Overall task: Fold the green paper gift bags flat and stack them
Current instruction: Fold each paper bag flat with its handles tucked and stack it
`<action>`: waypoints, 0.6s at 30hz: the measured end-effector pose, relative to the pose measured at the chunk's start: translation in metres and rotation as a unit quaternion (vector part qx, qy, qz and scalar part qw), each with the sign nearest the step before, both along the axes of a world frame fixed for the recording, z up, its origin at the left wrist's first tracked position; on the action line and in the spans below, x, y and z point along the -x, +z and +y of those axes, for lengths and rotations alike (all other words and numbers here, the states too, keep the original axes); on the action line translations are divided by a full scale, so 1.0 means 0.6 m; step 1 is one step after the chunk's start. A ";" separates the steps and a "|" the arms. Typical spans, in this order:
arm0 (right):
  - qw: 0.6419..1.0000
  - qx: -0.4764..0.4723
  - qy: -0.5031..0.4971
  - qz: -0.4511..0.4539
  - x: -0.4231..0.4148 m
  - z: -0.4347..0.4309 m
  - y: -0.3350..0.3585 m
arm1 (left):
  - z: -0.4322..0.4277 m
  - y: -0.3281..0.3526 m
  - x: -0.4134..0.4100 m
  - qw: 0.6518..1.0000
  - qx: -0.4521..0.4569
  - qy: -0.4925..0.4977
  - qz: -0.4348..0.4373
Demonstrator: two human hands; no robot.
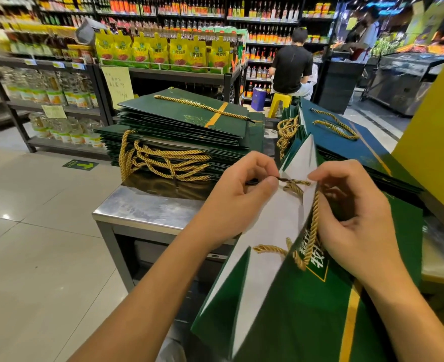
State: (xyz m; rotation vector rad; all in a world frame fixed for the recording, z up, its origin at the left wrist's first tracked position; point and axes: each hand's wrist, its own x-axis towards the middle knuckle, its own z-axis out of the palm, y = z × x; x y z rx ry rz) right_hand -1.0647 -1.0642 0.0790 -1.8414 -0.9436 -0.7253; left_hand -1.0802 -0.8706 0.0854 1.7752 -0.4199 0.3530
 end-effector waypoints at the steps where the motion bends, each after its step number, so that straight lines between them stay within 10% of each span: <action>1: 1.000 -0.007 0.002 0.005 0.000 0.000 0.001 | 0.002 0.000 0.000 1.000 0.009 0.002 0.013; 11: 0.998 0.057 -0.018 -0.004 -0.004 0.006 0.005 | 0.008 0.005 0.005 0.963 0.220 -0.080 0.134; 18: 0.994 0.076 -0.074 -0.011 -0.007 0.005 0.002 | 0.019 -0.001 -0.003 0.971 0.168 -0.086 0.146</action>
